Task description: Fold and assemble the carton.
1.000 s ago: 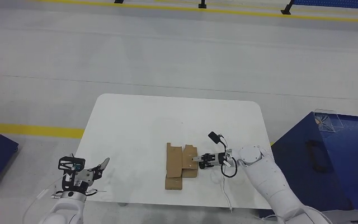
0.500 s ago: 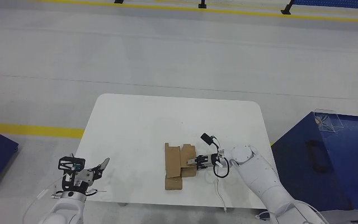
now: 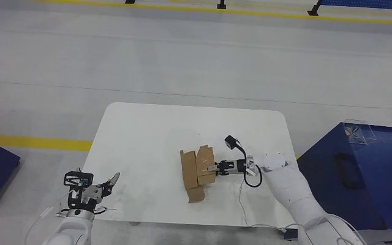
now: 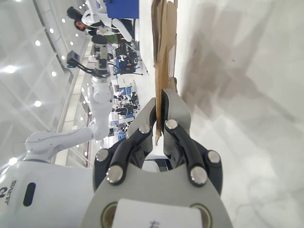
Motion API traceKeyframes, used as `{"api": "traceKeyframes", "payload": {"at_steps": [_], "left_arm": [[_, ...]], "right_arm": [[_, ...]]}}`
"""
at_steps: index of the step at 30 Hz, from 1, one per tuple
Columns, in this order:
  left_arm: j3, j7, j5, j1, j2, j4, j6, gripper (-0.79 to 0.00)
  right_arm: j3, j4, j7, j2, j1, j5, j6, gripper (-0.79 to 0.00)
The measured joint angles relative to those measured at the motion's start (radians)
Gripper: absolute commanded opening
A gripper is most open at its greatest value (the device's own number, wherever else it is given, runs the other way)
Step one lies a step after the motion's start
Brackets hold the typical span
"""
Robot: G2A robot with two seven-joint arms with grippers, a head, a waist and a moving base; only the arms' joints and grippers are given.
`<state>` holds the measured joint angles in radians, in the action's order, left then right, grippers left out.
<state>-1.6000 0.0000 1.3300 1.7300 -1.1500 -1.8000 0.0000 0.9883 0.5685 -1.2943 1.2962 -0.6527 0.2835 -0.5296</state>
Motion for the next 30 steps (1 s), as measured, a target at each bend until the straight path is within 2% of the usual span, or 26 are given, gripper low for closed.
{"api": "traceKeyframes", "payload": {"at_steps": [3, 7, 10, 13, 18, 30], "left_arm": [[0.0, 0.0, 0.0, 0.0, 0.0, 0.0, 0.0, 0.0], [0.0, 0.0, 0.0, 0.0, 0.0, 0.0, 0.0, 0.0], [0.0, 0.0, 0.0, 0.0, 0.0, 0.0, 0.0, 0.0], [0.0, 0.0, 0.0, 0.0, 0.0, 0.0, 0.0, 0.0], [0.0, 0.0, 0.0, 0.0, 0.0, 0.0, 0.0, 0.0], [0.0, 0.0, 0.0, 0.0, 0.0, 0.0, 0.0, 0.0]], "right_arm": [[0.078, 0.198, -0.027, -0.055, -0.052, 0.061, 0.03, -0.785], [0.279, 0.589, -0.096, -0.15, -0.225, 0.154, 0.1, -0.785], [0.422, 0.842, -0.159, -0.192, -0.356, 0.229, 0.163, -0.785], [0.515, 1.004, -0.206, -0.211, -0.436, 0.3, 0.21, -0.785], [0.575, 1.099, -0.224, -0.226, -0.483, 0.301, 0.228, -0.785], [0.575, 1.1, -0.224, -0.226, -0.483, 0.296, 0.228, -0.785]]}}
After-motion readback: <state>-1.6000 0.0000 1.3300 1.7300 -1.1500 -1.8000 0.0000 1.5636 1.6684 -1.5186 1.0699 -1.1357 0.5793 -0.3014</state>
